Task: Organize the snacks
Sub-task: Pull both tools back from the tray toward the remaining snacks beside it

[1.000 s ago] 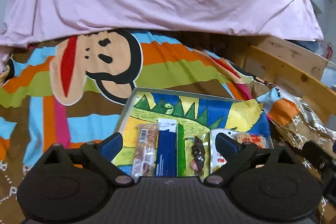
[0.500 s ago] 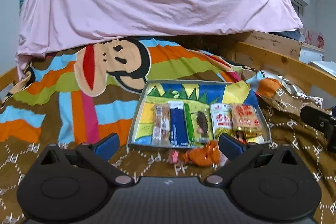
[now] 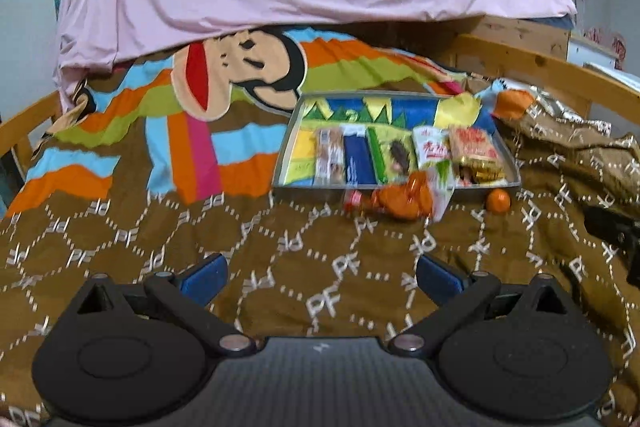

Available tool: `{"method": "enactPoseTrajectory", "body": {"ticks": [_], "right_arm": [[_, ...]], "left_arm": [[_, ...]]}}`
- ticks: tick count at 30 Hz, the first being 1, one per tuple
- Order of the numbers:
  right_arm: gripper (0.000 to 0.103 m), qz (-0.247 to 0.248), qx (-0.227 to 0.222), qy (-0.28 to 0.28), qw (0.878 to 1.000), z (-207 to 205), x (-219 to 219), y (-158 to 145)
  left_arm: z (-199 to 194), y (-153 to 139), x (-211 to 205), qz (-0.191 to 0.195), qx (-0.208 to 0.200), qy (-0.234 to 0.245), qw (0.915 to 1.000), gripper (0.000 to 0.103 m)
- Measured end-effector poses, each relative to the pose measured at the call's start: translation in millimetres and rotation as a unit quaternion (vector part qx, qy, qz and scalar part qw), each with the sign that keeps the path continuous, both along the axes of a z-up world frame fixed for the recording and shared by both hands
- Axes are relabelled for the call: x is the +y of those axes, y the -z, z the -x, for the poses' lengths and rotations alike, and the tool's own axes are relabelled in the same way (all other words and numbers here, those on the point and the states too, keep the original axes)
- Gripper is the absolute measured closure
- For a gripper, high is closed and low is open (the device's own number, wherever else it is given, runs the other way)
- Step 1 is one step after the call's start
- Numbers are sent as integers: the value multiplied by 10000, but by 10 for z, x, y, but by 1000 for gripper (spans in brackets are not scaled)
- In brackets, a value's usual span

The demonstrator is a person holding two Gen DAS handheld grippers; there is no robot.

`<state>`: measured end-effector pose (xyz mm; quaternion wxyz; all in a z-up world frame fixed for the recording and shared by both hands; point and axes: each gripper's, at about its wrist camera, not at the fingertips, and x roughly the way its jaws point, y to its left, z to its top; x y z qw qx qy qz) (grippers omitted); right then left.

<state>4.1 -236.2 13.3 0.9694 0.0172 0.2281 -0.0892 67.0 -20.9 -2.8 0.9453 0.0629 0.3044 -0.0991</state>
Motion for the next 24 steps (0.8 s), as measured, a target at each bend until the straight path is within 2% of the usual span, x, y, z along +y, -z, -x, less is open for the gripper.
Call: {"method": "enactPoseTrajectory", "body": {"ticks": [5, 10, 24], "right_arm": [[1, -162, 370, 9, 9992, 113, 28, 117], [1, -295, 636, -23, 9975, 163, 62, 205], [1, -249, 1131, 53, 9933, 29, 62, 345]], "left_arm": [[94, 67, 38, -72, 319, -21, 9995, 1], [175, 117, 44, -173, 369, -64, 9991, 1], [88, 205, 35, -215, 676, -144, 9974, 1]]}}
